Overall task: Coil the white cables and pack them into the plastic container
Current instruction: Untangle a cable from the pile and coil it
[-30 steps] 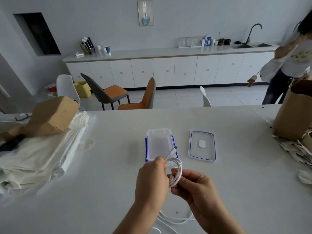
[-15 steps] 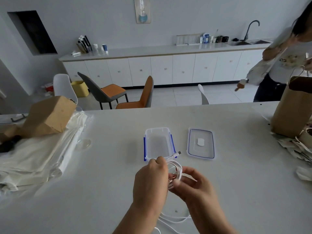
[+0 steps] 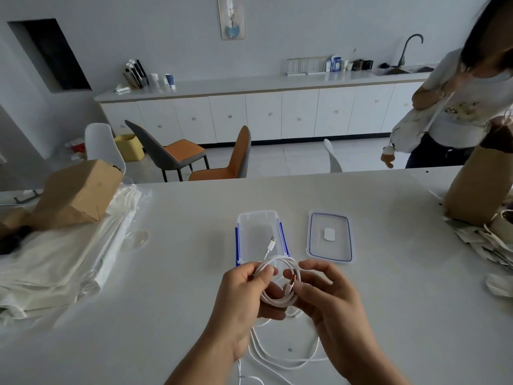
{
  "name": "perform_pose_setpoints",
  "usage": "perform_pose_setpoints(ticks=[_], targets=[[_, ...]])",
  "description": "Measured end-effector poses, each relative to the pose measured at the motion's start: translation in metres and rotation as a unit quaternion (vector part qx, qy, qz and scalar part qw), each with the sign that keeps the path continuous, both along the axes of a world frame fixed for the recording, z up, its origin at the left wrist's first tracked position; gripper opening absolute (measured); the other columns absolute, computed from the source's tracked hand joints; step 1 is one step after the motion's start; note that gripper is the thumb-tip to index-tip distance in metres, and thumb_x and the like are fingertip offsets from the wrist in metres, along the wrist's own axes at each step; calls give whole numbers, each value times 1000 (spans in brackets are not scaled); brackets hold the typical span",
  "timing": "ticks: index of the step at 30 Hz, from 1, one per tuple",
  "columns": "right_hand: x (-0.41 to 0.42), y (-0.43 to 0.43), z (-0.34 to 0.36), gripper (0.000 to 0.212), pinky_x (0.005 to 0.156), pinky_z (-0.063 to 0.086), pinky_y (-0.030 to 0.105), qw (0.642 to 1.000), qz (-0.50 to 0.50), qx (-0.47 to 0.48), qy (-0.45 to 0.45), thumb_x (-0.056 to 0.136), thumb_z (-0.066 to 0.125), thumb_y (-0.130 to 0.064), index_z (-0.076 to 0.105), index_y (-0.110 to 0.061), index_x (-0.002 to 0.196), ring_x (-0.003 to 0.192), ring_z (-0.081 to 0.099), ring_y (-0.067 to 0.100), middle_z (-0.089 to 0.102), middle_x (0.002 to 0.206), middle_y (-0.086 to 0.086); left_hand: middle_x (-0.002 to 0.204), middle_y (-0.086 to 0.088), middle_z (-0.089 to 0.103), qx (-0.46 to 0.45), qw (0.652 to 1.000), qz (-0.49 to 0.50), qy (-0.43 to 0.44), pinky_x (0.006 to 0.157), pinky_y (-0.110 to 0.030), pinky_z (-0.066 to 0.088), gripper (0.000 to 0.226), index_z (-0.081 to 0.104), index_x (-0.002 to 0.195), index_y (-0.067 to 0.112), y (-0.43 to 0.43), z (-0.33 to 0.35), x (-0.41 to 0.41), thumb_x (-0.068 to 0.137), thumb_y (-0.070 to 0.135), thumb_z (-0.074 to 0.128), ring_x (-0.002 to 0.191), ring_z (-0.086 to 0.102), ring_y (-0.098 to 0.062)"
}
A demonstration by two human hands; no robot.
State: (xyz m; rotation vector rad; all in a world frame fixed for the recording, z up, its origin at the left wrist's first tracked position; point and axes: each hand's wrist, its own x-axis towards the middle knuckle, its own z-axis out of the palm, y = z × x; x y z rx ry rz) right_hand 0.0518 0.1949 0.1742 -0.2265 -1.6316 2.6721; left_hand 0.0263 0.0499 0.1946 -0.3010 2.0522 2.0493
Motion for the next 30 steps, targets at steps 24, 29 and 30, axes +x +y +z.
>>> perform_pose_setpoints(ticks=[24, 29, 30], targets=[[1, 1, -12, 29, 74, 57, 49, 989, -1, 145, -9, 66, 70, -6, 69, -17, 93, 85, 69, 26, 74, 94, 9, 71, -11, 75, -35, 996, 61, 62, 65, -44, 63, 18, 72, 85, 10, 0, -7, -5, 97, 15, 60, 66, 73, -29], [-19, 14, 1, 23, 77, 59, 35, 982, -34, 187, 15, 87, 70, -12, 71, -24, 106, 96, 69, 19, 75, 106, -4, 72, -12, 74, -44, 997, 18, 61, 63, -41, 63, 18, 72, 86, 9, -5, -8, -1, 97, 16, 59, 69, 72, -25], [-26, 17, 6, 26, 82, 58, 35, 972, -29, 230, 31, 93, 65, -11, 70, -29, 110, 99, 69, 16, 75, 108, -7, 73, -11, 75, -53, 997, 6, 56, 62, -39, 62, 17, 72, 87, 10, -5, -8, -1, 97, 16, 59, 69, 72, -24]])
